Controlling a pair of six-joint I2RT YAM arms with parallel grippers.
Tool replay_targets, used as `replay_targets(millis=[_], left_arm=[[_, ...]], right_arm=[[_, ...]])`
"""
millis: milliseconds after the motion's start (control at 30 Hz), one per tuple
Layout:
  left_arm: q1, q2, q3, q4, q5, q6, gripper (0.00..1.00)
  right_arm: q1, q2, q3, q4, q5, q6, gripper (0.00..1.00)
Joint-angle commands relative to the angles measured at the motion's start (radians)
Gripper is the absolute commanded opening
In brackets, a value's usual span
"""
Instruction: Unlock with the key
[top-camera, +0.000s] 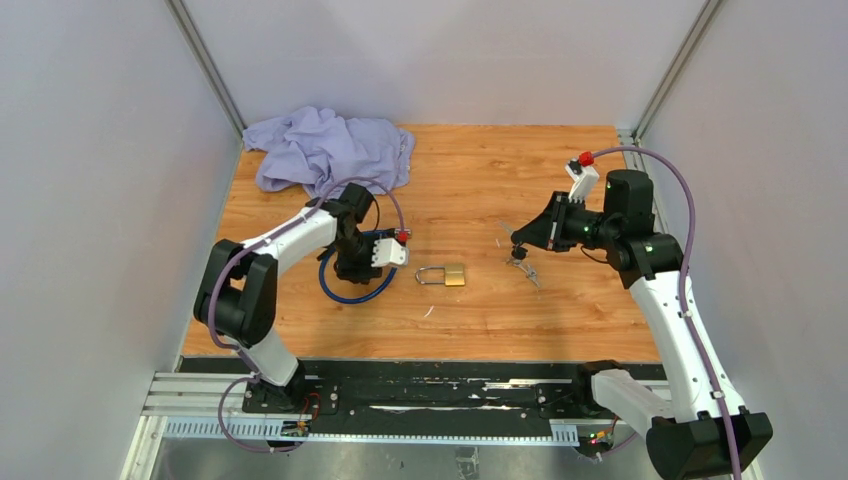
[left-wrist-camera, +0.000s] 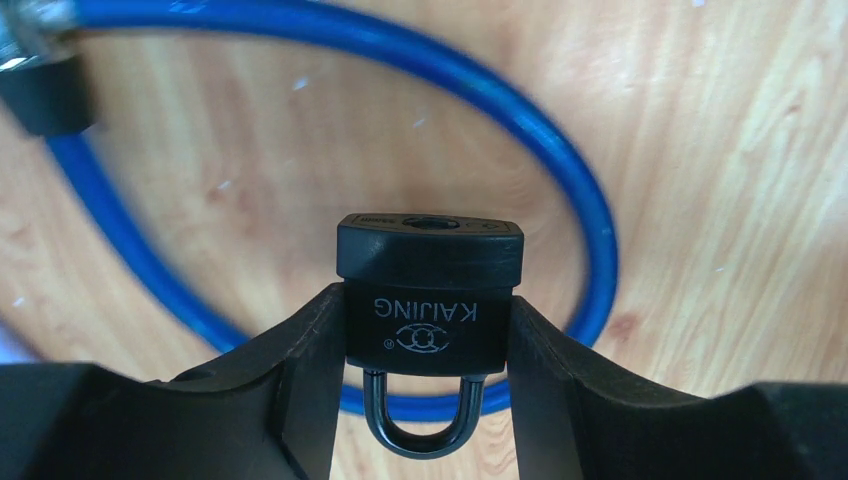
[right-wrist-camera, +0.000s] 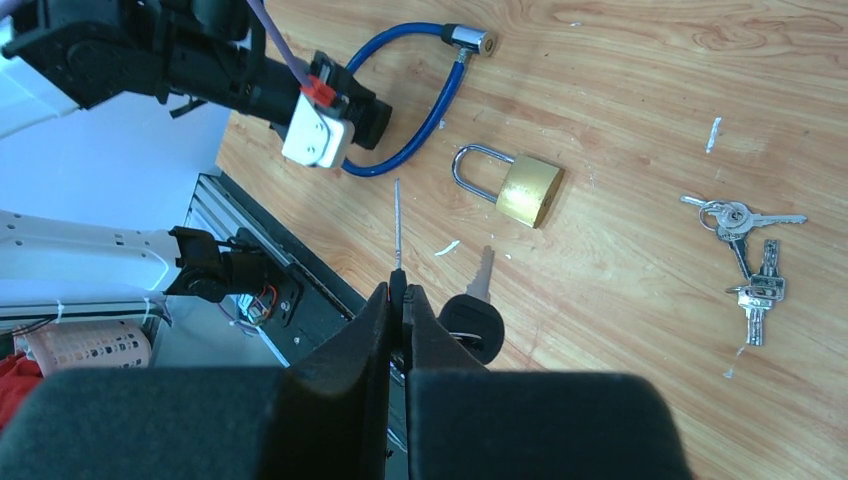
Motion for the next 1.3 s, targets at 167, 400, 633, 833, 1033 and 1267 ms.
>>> replay_targets(millis=[167, 400, 633, 833, 1033, 1267], left_arm=[[-0.142, 0.027, -0.037, 0.091, 0.053, -0.076, 0.02], [-0.206, 0.11, 0.043, 0.154, 0.133, -0.186, 0.01], [-0.223, 0.173, 0.164, 0.17, 0.207, -0.288, 0.02], [-0.223, 0.167, 0.218, 0.034, 0.016, -0.186, 0.05], [-0.162, 0.108, 0.145, 0.018, -0.068, -0.198, 0.04], [-0.121, 0.023, 0.026, 0.022, -0.028, -0.192, 0.13]], right_arm=[[0.015, -0.023, 0.031, -0.011, 0.024, 0.006, 0.0], [0.015, -0.023, 0.043, -0.028, 0.043, -0.001, 0.01], [0.013, -0.033, 0.05, -0.049, 0.062, -0.011, 0.01], [0.013, -0.036, 0.047, -0.055, 0.063, -0.007, 0.01], [0.013, -0.038, 0.037, -0.053, 0.058, -0.004, 0.01], [0.014, -0.053, 0.03, -0.054, 0.057, -0.005, 0.01]])
